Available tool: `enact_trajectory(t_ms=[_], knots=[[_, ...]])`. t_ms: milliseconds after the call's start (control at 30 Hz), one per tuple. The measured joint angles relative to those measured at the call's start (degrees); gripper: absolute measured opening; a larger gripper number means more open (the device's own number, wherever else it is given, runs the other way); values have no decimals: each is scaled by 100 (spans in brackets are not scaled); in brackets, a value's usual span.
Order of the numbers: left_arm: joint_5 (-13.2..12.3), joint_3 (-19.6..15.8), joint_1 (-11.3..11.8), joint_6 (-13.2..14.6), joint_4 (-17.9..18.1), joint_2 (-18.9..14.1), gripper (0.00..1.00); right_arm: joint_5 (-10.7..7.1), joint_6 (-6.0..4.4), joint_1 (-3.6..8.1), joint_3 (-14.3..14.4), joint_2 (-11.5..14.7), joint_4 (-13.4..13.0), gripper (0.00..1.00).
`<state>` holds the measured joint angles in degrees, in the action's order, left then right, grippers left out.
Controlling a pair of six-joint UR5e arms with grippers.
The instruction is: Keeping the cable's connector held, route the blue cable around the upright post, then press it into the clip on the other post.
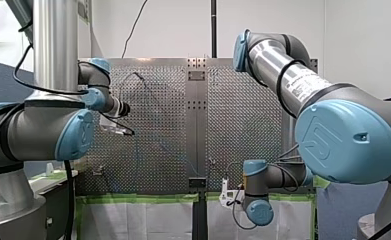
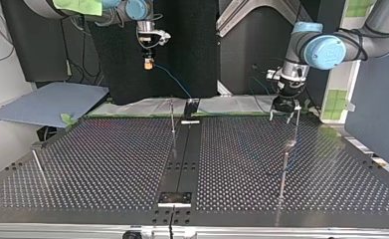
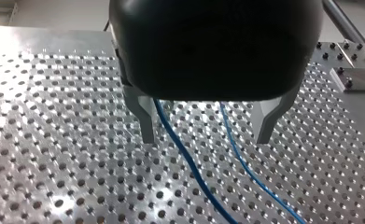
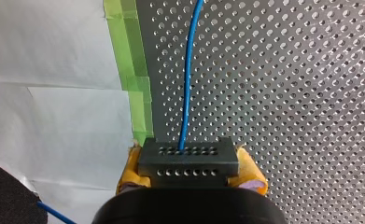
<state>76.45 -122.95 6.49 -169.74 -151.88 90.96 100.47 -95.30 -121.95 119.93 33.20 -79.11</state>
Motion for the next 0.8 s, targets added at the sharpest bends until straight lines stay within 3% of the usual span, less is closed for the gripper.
enact_trajectory(t_ms=[200, 367, 467, 800], knots=[[291, 1, 33, 55, -322, -338, 100, 1, -6, 0, -5, 3, 0, 0], [354, 2, 16, 107, -498, -588, 100, -3, -8, 11, -25, 4, 19, 0], [431, 2, 14, 258, -665, -769, 100, -8, -15, 22, -41, 4, 26, 0], [1030, 18, 42, 900, -1310, -1417, 100, -38, -33, 88, -197, 6, 223, 0]])
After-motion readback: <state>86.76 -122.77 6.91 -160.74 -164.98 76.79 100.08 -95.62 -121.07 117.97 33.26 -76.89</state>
